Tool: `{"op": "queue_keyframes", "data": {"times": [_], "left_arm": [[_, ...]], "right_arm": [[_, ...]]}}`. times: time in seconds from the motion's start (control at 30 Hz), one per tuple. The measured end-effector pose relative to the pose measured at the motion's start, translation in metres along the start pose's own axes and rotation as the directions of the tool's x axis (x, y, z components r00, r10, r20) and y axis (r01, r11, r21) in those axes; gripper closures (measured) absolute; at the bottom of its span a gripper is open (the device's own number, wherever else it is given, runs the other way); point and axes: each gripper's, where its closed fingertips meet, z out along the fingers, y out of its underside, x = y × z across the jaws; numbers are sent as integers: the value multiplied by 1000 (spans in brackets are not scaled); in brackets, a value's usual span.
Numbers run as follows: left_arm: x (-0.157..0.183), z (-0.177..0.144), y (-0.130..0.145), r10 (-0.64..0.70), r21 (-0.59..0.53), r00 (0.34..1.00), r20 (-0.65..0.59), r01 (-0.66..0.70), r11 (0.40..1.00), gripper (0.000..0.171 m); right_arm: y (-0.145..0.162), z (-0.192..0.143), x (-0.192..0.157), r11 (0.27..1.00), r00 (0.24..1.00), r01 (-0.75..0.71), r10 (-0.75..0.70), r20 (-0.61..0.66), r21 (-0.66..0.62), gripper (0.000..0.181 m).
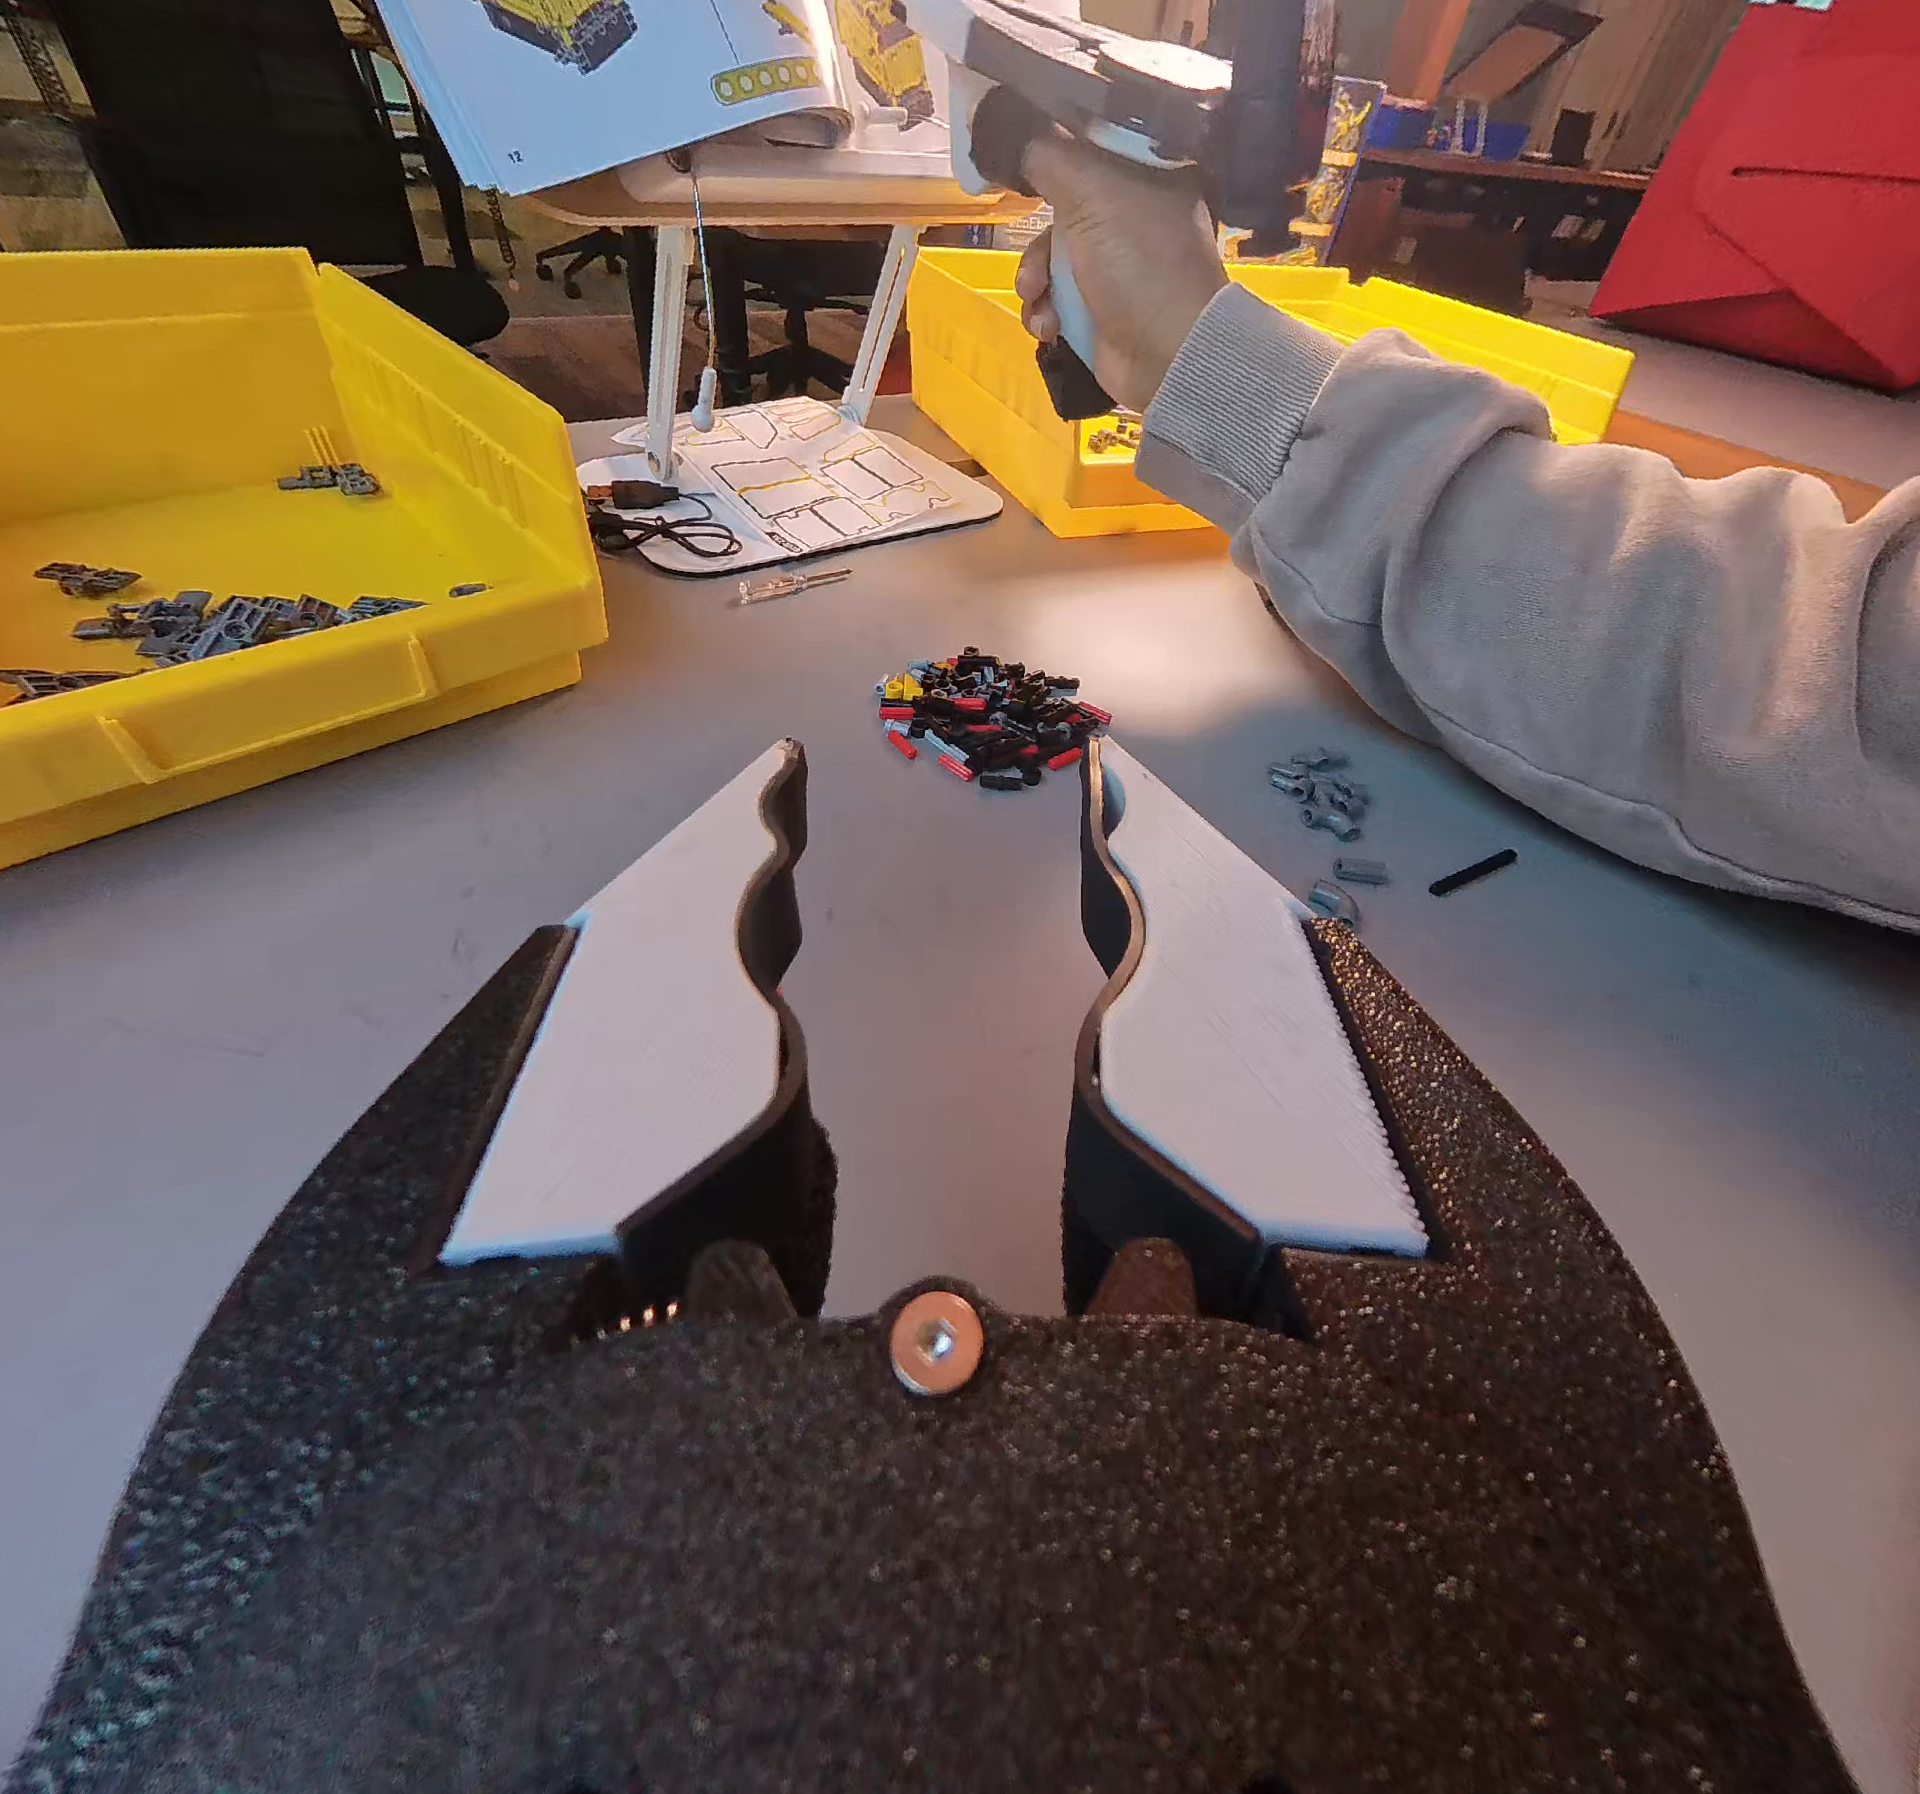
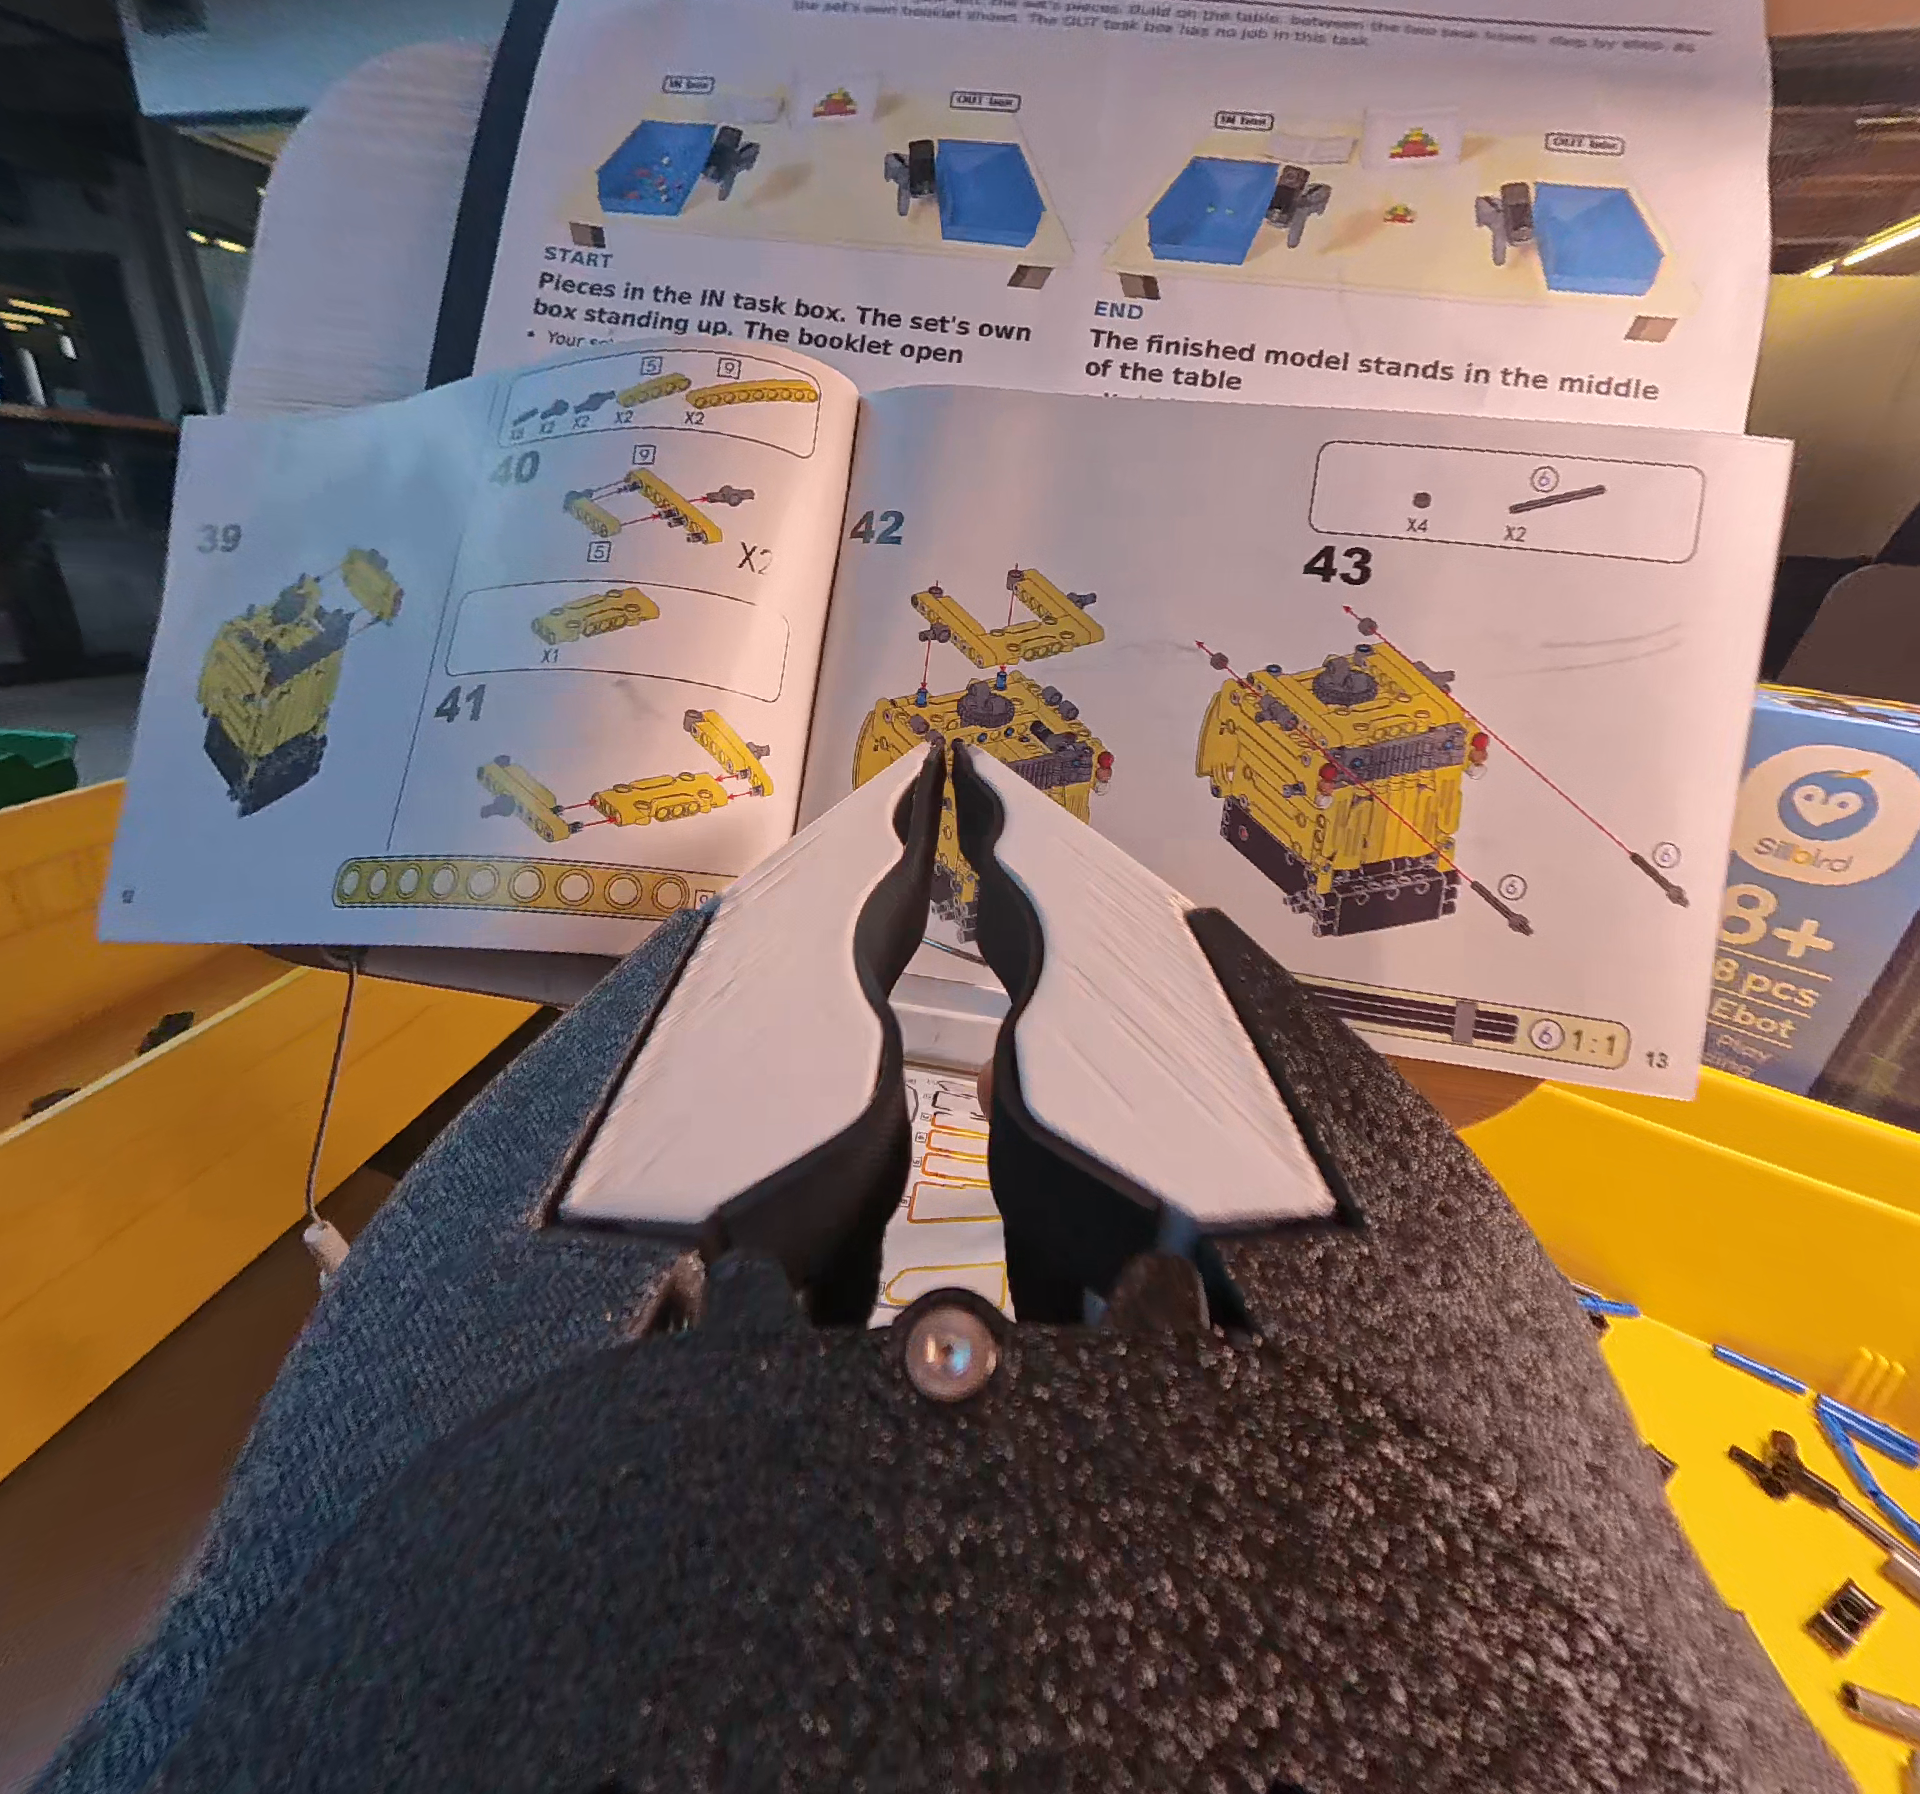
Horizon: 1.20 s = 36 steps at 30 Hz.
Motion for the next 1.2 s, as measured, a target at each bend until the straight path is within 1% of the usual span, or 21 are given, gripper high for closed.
{"op": "queue_keyframes", "data": {"times": [0.43,0.73,0.93,1.03,1.2], "left_arm": [[-1,-1,-2,-22,15,1000,-11,22,1000,120],[0,-2,-3,-22,24,1000,-15,22,999,121],[-1,-2,-4,-27,29,1000,-16,27,999,121],[-1,-2,-4,-28,29,999,-15,29,999,122],[-2,-3,-5,-35,37,999,-15,35,999,124]], "right_arm": [[-4,18,-3,997,999,39,-39,1,-62,181],[-4,19,-2,995,999,46,-46,1,-84,181],[-15,19,2,997,998,52,-53,-16,-63,181],[-12,22,6,995,999,36,-38,-17,-92,181],[-9,18,7,996,999,41,-43,-23,-82,181]]}}
